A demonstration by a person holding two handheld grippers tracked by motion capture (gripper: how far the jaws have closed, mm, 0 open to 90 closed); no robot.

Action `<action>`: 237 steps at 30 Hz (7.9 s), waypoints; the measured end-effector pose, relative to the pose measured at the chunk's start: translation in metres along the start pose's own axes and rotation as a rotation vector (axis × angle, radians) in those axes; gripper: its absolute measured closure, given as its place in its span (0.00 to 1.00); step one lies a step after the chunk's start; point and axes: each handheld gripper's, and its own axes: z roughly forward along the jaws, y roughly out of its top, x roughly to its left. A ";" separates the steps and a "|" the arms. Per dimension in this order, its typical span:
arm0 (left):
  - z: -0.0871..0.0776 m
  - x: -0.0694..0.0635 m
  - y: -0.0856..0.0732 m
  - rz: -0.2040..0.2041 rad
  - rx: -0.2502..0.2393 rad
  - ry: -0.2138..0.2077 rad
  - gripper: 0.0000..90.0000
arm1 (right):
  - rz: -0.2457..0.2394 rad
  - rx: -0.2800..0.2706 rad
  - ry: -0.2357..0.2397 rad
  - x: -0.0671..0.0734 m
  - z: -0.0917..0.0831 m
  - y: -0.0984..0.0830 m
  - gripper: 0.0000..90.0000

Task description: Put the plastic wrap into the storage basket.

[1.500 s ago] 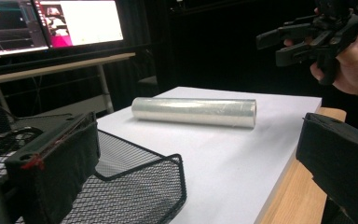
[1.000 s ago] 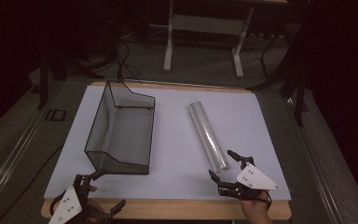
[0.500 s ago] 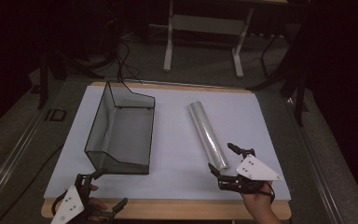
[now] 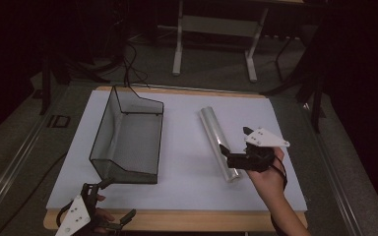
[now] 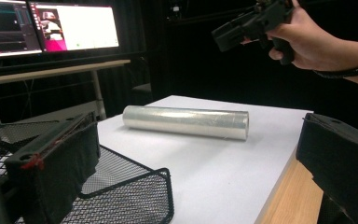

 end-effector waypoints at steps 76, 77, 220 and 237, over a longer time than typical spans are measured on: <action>0.002 0.000 -0.003 0.003 0.015 -0.042 0.00 | 0.299 0.992 -0.038 -0.049 0.220 -0.036 0.33; 0.002 0.000 -0.003 0.004 0.016 -0.042 0.00 | 0.294 0.993 -0.045 -0.048 0.220 -0.036 0.33; 0.002 0.000 -0.003 0.034 0.007 -0.049 0.00 | 0.729 0.501 0.245 0.126 0.278 0.057 0.35; 0.003 -0.001 -0.003 0.032 0.011 -0.058 0.00 | 0.664 0.557 0.227 0.126 0.279 0.059 0.32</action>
